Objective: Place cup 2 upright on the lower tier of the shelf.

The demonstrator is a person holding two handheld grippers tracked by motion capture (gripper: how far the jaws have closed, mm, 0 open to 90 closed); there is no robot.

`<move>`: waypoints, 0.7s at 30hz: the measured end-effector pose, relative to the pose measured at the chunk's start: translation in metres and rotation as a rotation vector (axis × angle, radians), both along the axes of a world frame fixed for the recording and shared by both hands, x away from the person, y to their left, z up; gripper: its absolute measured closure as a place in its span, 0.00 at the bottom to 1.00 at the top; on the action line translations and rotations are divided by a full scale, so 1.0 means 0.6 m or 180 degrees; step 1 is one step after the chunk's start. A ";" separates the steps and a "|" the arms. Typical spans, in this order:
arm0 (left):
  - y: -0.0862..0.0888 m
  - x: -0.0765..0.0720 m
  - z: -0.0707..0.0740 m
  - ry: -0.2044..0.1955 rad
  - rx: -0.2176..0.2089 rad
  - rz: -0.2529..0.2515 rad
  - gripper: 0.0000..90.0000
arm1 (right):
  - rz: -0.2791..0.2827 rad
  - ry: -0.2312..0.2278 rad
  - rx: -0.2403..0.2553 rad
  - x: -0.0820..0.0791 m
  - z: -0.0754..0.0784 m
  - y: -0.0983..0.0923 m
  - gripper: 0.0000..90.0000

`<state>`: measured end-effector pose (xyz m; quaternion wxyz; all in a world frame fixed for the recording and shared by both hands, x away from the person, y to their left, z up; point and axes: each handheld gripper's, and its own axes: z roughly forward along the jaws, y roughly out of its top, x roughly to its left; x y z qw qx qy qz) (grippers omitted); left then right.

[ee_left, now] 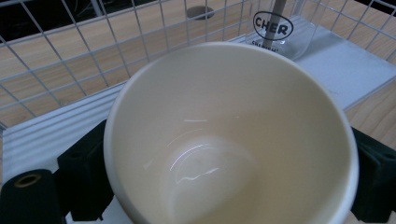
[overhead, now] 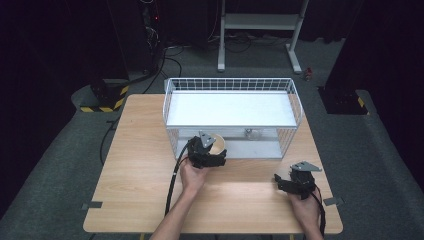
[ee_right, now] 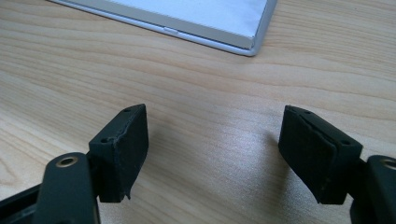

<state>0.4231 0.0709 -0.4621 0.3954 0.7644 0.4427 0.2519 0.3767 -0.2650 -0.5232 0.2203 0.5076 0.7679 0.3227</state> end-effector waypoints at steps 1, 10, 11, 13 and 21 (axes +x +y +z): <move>-0.001 0.002 -0.001 -0.0013 0.0011 -0.0005 0.11 | 0.0003 -0.0002 -0.0002 0.000 0.000 0.000 0.27; -0.001 0.013 -0.013 0.0039 -0.0013 0.0052 0.11 | 0.0003 0.0000 -0.0002 0.000 0.000 0.000 0.27; -0.001 0.015 -0.014 0.0033 -0.0039 0.0057 0.11 | 0.0004 0.0000 -0.0002 0.000 0.000 0.000 0.27; 0.000 0.016 -0.015 0.0029 -0.0028 0.0044 0.11 | 0.0002 0.0001 -0.0001 0.000 0.000 0.000 0.27; 0.002 0.024 -0.022 -0.0023 -0.0025 0.0056 0.10 | 0.0006 -0.0005 -0.0006 0.000 0.000 0.000 0.27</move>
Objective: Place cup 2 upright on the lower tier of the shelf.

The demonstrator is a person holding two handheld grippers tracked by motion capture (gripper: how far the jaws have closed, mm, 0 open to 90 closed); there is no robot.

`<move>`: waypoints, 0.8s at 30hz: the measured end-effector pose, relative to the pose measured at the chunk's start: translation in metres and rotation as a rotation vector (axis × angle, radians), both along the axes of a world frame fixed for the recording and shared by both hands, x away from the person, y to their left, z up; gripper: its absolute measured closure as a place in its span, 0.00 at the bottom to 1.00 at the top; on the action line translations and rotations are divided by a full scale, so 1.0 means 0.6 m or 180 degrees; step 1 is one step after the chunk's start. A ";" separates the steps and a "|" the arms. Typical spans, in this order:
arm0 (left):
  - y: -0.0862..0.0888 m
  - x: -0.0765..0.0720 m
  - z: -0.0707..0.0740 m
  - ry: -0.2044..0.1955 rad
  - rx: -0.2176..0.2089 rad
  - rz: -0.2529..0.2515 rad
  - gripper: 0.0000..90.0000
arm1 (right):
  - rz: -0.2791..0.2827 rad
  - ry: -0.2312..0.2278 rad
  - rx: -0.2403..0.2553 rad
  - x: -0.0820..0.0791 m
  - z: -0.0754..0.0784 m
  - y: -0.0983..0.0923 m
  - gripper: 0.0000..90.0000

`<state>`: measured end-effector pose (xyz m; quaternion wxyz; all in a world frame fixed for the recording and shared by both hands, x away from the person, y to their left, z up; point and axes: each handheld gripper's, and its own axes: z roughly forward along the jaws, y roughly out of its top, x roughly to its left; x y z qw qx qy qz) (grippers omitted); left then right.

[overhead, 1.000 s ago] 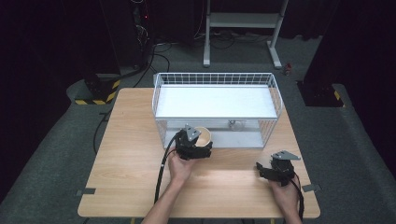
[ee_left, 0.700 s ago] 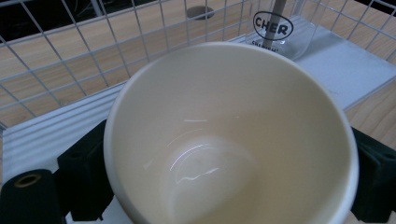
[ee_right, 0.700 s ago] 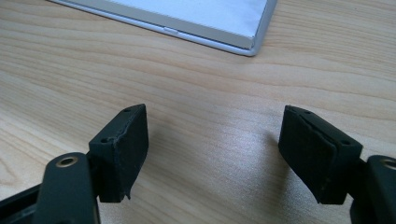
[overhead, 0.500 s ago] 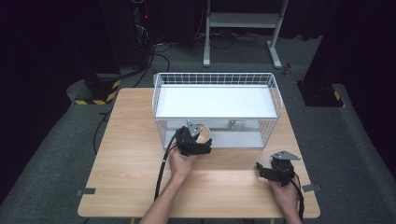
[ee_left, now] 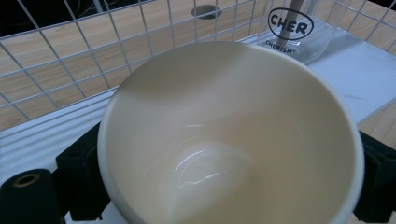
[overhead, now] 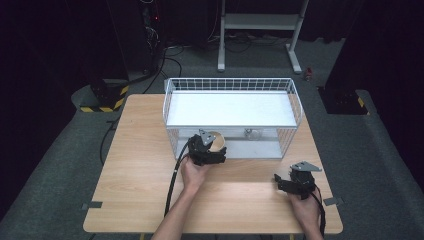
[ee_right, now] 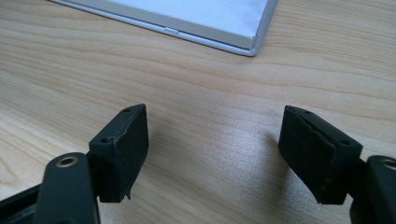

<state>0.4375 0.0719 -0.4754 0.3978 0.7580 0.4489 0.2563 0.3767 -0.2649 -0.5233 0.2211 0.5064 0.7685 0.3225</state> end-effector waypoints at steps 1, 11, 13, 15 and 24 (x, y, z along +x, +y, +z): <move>-0.001 0.001 -0.001 -0.0015 -0.0016 0.0016 0.10 | 0.0000 -0.0001 0.0000 0.000 0.000 0.000 0.27; -0.002 0.004 -0.002 -0.0046 -0.0027 0.0085 0.10 | 0.0000 -0.0001 0.0002 0.000 0.000 0.000 0.27; -0.001 0.004 -0.001 -0.0042 -0.0049 0.0082 0.09 | 0.0000 0.0000 0.0003 0.000 0.000 0.000 0.27; 0.001 0.005 -0.001 -0.0040 -0.0081 0.0072 0.06 | 0.0001 0.0000 0.0002 0.000 0.000 0.000 0.27; 0.002 0.002 0.001 0.0032 -0.0102 0.0070 0.00 | 0.0002 -0.0001 0.0003 0.000 0.000 0.000 0.27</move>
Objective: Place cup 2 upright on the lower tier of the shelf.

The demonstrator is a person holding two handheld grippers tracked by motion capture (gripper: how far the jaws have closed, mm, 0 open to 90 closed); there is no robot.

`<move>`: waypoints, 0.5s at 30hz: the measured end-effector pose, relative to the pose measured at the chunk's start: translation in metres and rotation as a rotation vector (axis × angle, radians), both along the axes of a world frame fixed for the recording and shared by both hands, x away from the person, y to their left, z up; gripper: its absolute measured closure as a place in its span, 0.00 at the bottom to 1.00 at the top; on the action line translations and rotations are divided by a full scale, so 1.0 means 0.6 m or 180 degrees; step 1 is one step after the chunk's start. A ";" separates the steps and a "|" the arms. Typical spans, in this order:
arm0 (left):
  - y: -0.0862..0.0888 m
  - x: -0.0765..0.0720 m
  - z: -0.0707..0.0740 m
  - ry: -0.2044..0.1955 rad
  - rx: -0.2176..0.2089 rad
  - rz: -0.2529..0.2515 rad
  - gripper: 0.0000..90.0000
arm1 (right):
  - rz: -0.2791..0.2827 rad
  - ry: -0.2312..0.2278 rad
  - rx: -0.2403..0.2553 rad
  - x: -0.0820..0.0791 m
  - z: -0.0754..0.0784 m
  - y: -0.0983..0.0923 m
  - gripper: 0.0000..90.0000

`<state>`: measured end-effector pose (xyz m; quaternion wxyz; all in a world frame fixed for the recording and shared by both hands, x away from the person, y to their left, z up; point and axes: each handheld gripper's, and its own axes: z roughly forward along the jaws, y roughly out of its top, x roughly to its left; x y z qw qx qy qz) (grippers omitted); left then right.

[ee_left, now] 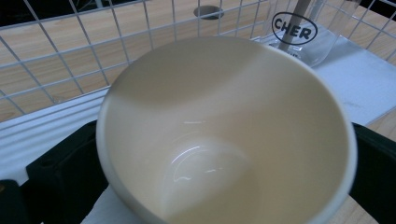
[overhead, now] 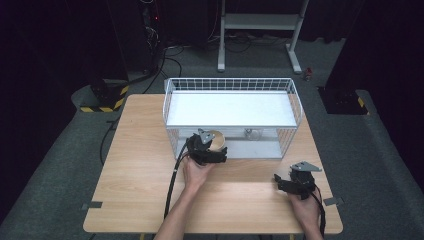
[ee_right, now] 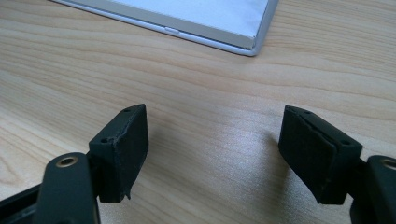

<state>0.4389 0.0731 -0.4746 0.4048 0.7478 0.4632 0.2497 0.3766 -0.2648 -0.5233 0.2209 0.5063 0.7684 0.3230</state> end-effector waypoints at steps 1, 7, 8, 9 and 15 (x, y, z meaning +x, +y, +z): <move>0.000 -0.001 0.002 -0.0009 -0.0031 0.0018 0.00 | 0.0000 0.0001 -0.0001 0.000 0.000 0.000 0.27; 0.002 -0.006 0.005 0.0053 -0.0055 0.0047 0.00 | 0.0001 0.0003 0.0001 0.000 0.000 0.000 0.27; 0.002 -0.007 0.004 0.0044 -0.0051 0.0048 0.00 | 0.0003 -0.0001 -0.0002 0.000 0.000 0.000 0.27; 0.003 -0.009 0.004 0.0048 -0.0014 0.0046 0.00 | 0.0002 0.0003 0.0002 0.000 0.000 0.000 0.27; 0.010 -0.014 -0.004 0.0121 -0.0061 0.0033 0.01 | 0.0002 0.0004 0.0002 0.000 0.000 0.000 0.27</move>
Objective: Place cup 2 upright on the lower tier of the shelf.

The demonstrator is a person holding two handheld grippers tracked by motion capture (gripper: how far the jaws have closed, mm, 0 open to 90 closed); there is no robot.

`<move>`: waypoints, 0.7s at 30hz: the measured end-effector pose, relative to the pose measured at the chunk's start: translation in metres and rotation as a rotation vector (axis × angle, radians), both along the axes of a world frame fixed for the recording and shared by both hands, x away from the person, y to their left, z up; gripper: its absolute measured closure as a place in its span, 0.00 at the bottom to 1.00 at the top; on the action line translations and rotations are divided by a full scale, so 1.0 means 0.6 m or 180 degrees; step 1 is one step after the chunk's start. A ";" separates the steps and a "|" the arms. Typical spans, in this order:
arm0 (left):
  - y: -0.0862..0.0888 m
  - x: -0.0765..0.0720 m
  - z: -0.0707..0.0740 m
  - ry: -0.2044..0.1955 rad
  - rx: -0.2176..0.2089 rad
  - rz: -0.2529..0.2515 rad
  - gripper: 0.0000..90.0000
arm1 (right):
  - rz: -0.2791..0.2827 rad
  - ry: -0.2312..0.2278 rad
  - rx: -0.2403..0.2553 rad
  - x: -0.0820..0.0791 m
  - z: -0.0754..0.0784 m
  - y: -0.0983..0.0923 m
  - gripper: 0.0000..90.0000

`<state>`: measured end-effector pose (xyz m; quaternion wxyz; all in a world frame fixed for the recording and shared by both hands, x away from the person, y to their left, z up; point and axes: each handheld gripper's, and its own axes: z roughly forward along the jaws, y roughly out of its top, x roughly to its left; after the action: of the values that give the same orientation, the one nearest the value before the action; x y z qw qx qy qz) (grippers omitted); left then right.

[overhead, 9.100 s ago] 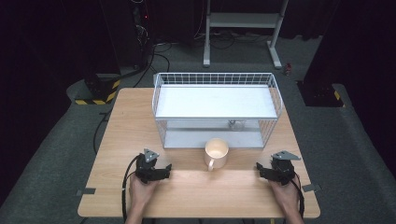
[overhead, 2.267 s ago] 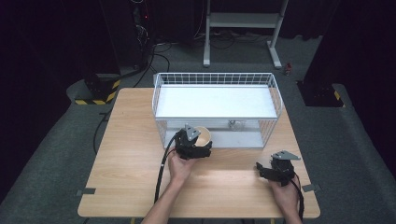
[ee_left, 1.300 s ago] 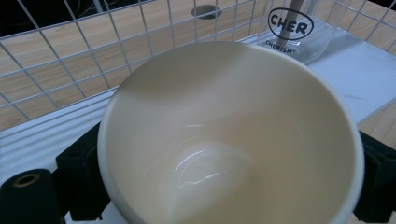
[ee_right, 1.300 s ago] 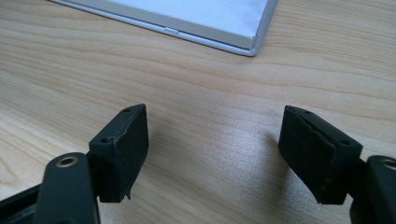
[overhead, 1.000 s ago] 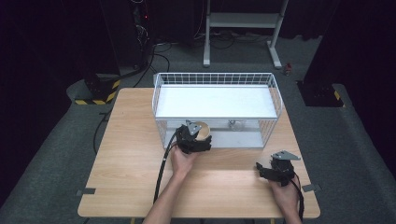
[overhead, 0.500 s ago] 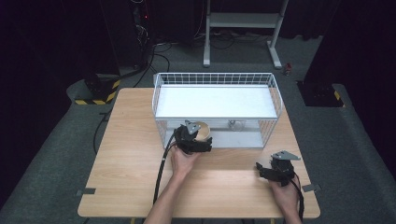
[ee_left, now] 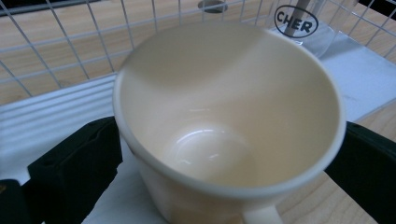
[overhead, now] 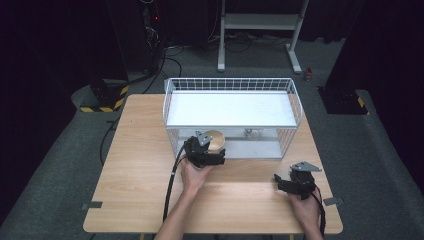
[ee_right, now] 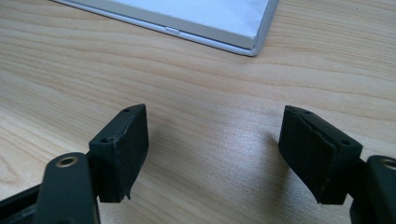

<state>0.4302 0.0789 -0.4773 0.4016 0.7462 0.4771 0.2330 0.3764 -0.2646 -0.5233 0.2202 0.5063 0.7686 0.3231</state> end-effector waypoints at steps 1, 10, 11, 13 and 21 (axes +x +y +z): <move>0.000 -0.001 -0.002 -0.0001 0.0001 0.0002 0.01 | 0.0000 -0.0001 -0.0001 0.000 0.000 0.000 0.27; 0.006 -0.020 -0.020 0.0001 -0.0011 0.0054 0.11 | 0.0000 -0.0003 -0.0003 0.000 0.000 0.000 0.27; 0.008 -0.021 -0.022 -0.0002 0.0005 0.0047 0.11 | 0.0000 -0.0003 -0.0004 0.000 0.000 0.000 0.27; 0.009 -0.023 -0.025 -0.0010 -0.0009 0.0054 0.11 | 0.0001 -0.0004 -0.0004 0.000 0.000 0.000 0.27; 0.005 -0.033 -0.031 -0.0040 0.0082 0.0078 0.18 | 0.0003 -0.0003 -0.0004 0.000 0.000 0.000 0.27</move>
<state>0.4105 0.0821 -0.4956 0.3921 0.7439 0.4807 0.2487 0.3766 -0.2648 -0.5233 0.2208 0.5057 0.7689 0.3230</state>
